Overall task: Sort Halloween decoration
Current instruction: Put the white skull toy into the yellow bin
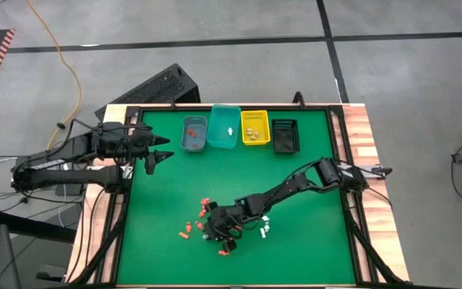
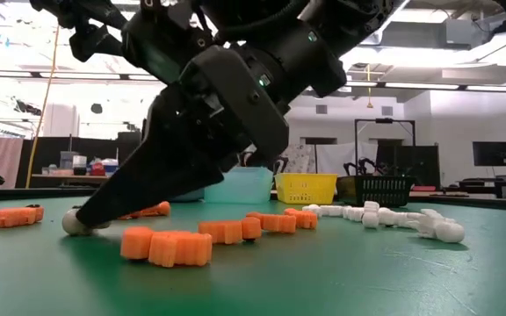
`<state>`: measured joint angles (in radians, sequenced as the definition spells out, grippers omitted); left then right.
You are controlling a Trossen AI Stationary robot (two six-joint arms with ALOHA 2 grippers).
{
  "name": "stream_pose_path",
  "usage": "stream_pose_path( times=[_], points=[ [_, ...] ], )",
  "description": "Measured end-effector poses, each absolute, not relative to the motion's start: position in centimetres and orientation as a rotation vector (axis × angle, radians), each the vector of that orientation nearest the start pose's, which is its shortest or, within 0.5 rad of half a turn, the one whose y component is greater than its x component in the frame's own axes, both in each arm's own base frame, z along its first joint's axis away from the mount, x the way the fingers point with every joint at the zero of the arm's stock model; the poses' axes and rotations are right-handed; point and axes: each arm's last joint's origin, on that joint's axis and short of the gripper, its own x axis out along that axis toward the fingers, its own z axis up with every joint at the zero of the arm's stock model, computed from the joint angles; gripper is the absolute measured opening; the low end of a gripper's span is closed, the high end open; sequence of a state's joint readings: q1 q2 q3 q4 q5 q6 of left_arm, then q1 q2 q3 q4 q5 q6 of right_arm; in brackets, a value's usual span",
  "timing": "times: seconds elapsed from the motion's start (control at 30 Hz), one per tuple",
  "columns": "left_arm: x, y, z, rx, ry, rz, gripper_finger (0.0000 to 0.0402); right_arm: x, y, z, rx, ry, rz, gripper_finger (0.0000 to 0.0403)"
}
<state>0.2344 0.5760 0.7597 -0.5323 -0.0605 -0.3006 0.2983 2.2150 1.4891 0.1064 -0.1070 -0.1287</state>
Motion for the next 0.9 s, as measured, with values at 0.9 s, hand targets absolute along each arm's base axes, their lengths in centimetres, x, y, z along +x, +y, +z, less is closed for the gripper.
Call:
stream_pose_path(
  times=[0.9],
  points=[
    [11.6, 3.0, 31.8, -0.325, 0.302, 0.35, 0.0261, 45.6, 14.5, 11.4, -0.119, 0.597, 0.357, 0.0104]
  ],
)
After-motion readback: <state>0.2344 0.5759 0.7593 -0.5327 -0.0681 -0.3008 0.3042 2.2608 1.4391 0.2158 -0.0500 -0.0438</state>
